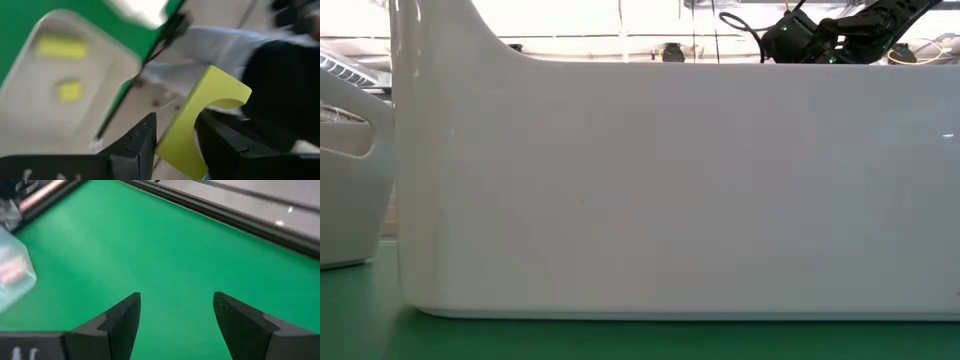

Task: Sort & place blocks by color
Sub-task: Put the green block into the gray bin

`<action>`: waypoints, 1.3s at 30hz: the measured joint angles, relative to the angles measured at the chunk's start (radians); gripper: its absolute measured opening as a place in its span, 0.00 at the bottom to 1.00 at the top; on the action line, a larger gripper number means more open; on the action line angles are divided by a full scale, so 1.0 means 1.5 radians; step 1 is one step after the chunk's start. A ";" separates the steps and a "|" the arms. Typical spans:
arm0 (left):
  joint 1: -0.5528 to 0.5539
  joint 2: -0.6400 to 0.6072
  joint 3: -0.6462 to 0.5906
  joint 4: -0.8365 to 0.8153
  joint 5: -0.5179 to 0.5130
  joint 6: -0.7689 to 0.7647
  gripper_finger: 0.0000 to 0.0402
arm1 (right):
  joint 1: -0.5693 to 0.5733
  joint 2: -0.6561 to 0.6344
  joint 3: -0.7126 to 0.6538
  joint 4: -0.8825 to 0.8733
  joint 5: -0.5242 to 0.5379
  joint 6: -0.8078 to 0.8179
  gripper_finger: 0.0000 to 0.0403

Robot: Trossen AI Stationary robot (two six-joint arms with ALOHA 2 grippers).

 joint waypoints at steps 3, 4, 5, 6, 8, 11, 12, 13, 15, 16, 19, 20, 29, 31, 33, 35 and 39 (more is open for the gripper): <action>-0.024 0.000 0.000 -0.072 -0.005 0.002 0.34 | 0.000 0.000 0.000 0.000 0.000 0.066 0.60; -0.032 0.000 0.000 -0.100 -0.013 0.002 0.32 | 0.000 0.000 0.000 0.000 0.001 0.078 0.60; -0.039 0.000 0.000 -0.129 -0.019 0.001 0.31 | 0.000 0.000 0.000 0.000 0.001 0.086 0.60; -0.045 0.000 0.000 -0.155 -0.024 -0.002 0.30 | 0.000 0.000 0.000 0.000 0.001 0.090 0.60; -0.059 0.000 0.000 -0.194 -0.029 -0.006 0.29 | 0.000 0.000 0.000 0.000 0.001 0.091 0.60; -0.085 0.000 -0.002 -0.225 -0.042 0.009 0.30 | 0.000 0.000 0.000 0.000 0.000 0.108 0.60; -0.093 -0.001 -0.007 -0.224 -0.052 0.019 0.31 | 0.000 0.000 0.000 0.000 0.000 0.122 0.60; -0.102 -0.001 -0.014 -0.224 -0.065 0.030 0.33 | 0.000 0.000 0.000 0.000 0.000 0.137 0.60; -0.117 -0.001 -0.037 -0.220 -0.092 0.048 0.34 | 0.003 0.000 0.000 0.000 0.000 0.168 0.60; -0.122 -0.001 -0.052 -0.216 -0.102 0.053 0.34 | 0.006 0.000 0.000 0.000 0.000 0.180 0.60; -0.137 -0.001 -0.115 -0.187 -0.121 0.057 0.31 | 0.025 0.000 0.000 0.006 0.001 0.169 0.60; -0.142 0.000 -0.137 -0.172 -0.124 0.056 0.30 | 0.034 0.000 0.000 0.012 0.001 0.157 0.60; -0.161 0.000 -0.312 0.113 -0.154 0.052 0.33 | 0.119 0.000 0.000 0.139 0.001 0.089 0.60; -0.162 0.000 -0.330 0.147 -0.156 0.052 0.33 | 0.132 0.000 0.000 0.164 0.001 0.084 0.60; -0.162 0.000 -0.340 0.167 -0.156 0.051 0.33 | 0.144 -0.005 0.000 0.177 0.001 0.085 0.60; -0.161 0.000 -0.342 0.169 -0.157 0.052 0.32 | 0.155 -0.016 0.000 0.183 0.001 0.083 0.60; -0.161 0.000 -0.343 0.208 -0.167 0.083 0.34 | 0.175 -0.062 0.000 0.180 0.000 0.047 0.60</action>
